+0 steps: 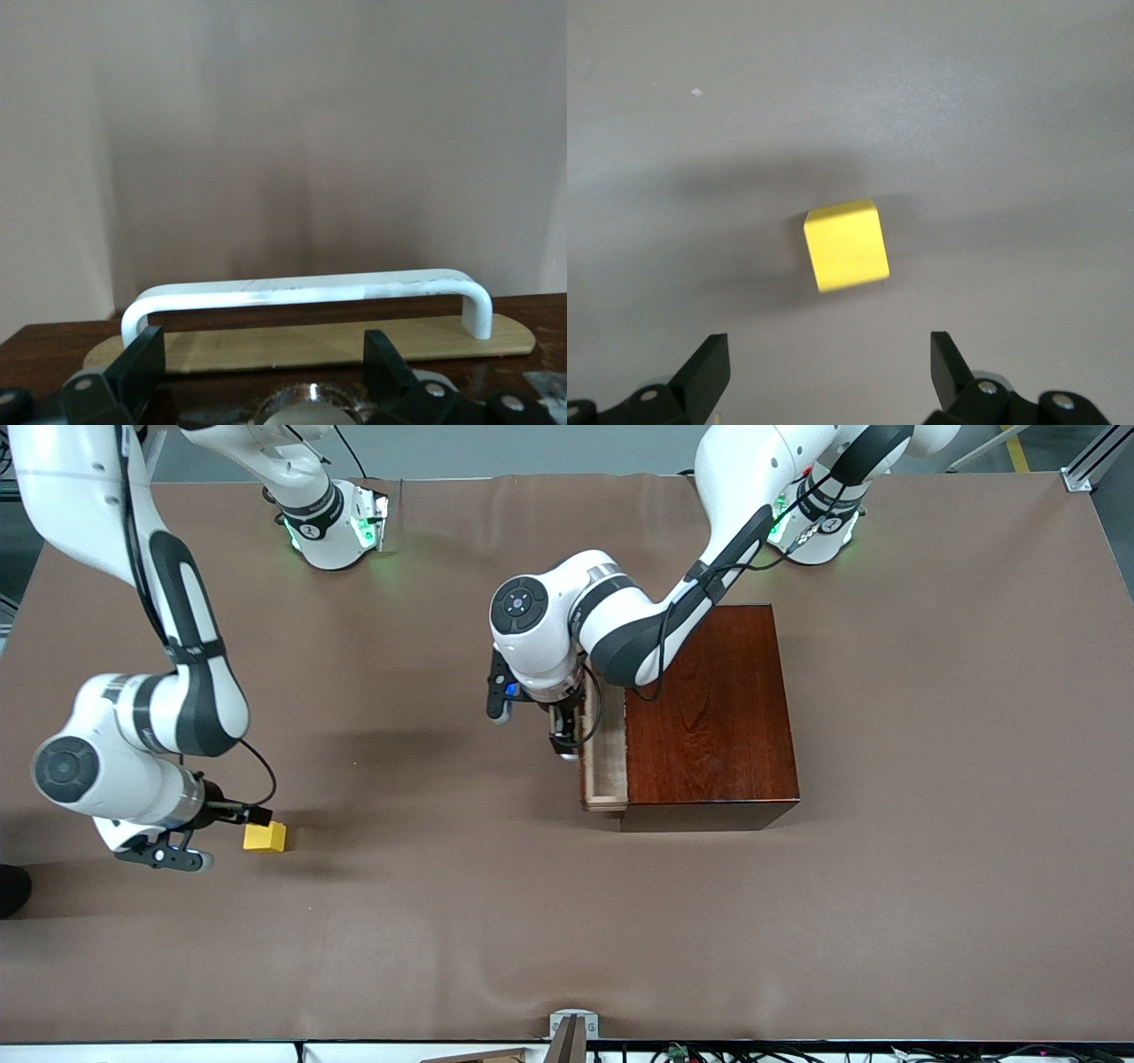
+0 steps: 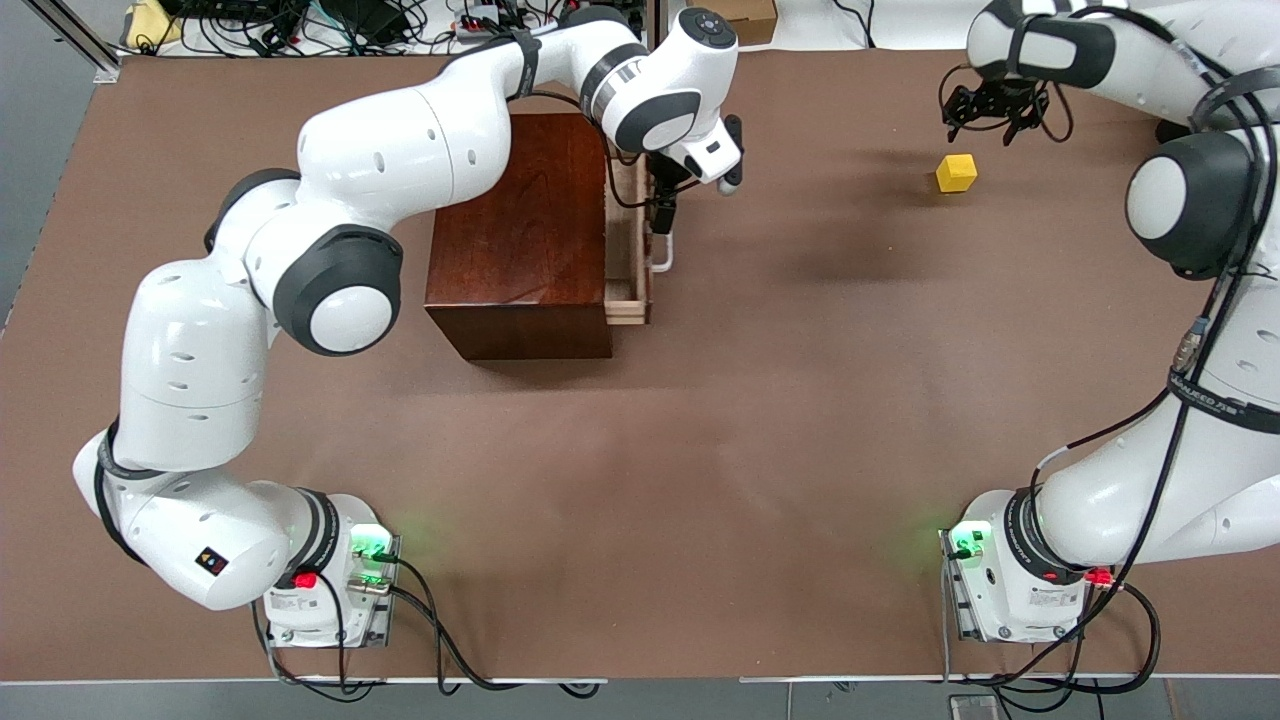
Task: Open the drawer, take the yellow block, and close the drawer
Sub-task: 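Release the yellow cube on the table and withdraw both grippers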
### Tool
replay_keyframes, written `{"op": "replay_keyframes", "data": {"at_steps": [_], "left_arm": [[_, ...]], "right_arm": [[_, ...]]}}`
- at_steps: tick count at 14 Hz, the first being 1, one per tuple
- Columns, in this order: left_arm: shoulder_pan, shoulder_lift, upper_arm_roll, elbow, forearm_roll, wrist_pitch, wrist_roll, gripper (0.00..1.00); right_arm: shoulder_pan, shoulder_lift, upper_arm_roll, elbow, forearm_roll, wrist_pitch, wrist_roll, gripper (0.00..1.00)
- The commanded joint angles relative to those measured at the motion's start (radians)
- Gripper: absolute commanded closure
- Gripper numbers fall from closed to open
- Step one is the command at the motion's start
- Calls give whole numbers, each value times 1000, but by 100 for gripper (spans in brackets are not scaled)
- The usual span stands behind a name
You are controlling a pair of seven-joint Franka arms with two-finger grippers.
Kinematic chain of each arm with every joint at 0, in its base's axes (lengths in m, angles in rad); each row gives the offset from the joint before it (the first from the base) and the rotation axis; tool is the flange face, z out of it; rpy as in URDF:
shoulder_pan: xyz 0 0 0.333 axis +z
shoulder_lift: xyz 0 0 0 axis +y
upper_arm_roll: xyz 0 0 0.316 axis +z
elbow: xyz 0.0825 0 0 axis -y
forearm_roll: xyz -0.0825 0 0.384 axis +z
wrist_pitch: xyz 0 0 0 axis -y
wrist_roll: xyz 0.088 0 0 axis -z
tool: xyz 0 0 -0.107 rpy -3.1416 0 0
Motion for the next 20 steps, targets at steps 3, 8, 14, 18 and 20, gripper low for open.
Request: {"op": "replay_keyframes", "data": {"at_steps": [3, 8, 14, 18, 20], "left_arm": [[1, -26, 14, -30, 122, -134, 20, 0], [8, -40, 15, -31, 170, -179, 22, 0], [-1, -36, -3, -28, 167, -28, -36, 0], [1, -67, -20, -27, 144, 39, -209, 0], [5, -137, -15, -30, 98, 31, -402, 0]], "right_arm": [[2, -186, 10, -19, -2, -154, -109, 0], [5, -322, 12, 28, -1, -333, -130, 0], [-1, -345, 53, 247, -7, -628, -133, 0], [-58, -460, 139, 243, -7, -714, -132, 0], [-79, -501, 162, 243, -8, -743, -123, 0]]}}
